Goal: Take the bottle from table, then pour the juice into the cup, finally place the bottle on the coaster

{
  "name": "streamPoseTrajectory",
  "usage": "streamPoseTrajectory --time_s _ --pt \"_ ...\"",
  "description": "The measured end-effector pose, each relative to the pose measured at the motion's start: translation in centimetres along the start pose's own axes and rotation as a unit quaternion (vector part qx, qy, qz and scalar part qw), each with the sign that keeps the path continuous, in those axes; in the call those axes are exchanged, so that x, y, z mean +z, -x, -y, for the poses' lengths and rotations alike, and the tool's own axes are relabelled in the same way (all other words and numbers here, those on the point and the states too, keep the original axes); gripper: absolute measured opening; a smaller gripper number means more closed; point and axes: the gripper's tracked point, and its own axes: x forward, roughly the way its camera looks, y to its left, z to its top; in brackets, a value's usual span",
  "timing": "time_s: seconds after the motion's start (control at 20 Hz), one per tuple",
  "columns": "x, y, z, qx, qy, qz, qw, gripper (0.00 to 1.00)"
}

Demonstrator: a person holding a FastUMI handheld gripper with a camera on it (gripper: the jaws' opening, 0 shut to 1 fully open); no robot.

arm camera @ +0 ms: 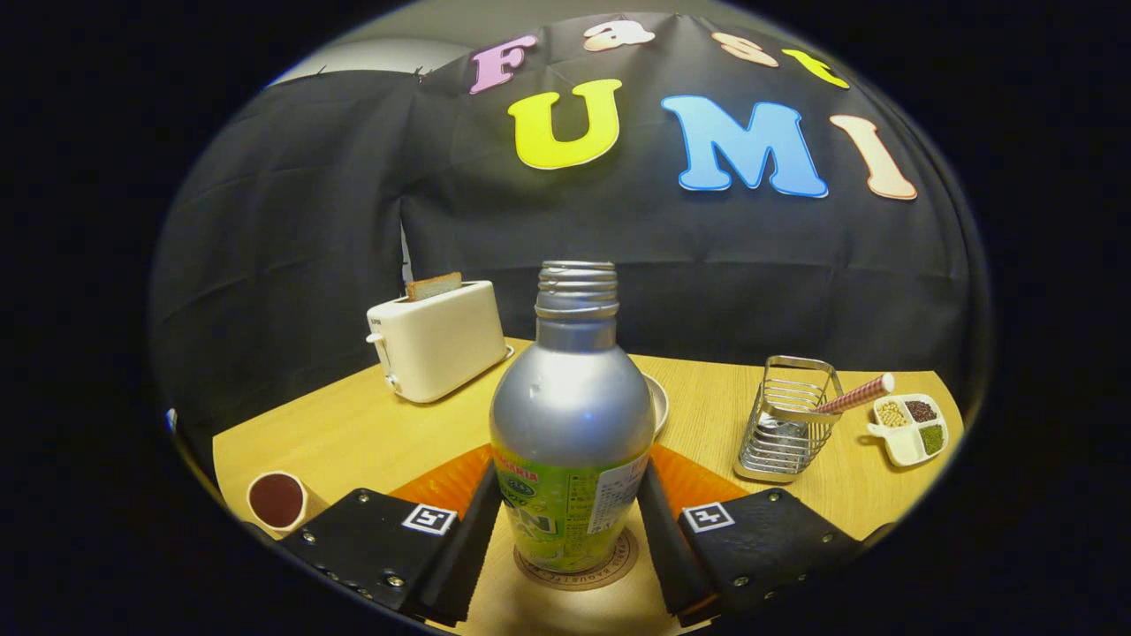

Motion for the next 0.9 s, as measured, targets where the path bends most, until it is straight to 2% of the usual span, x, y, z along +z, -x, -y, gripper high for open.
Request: streamPoseTrajectory --time_s 0.1,0.45,0.65,0.75,0.85,0.9 --pt "0.0 0.2 0.6 -0.016 0.004 0.005 1.000 0.78" --pt "-0.7 0.4 0.6 -0.025 -0.006 0.015 1.000 0.78" --pt "-1.1 0.4 0.4 -0.030 0.009 0.026 0.999 0.78" --pt "-1.5 0.2 0.0 -0.027 -0.009 0.025 0.999 0.79" --pt "-1.8 0.5 0.1 -0.035 -0.003 0.023 0.999 0.82" --pt "-1.6 0.5 0.1 -0.038 0.005 0.027 0.999 0.91"
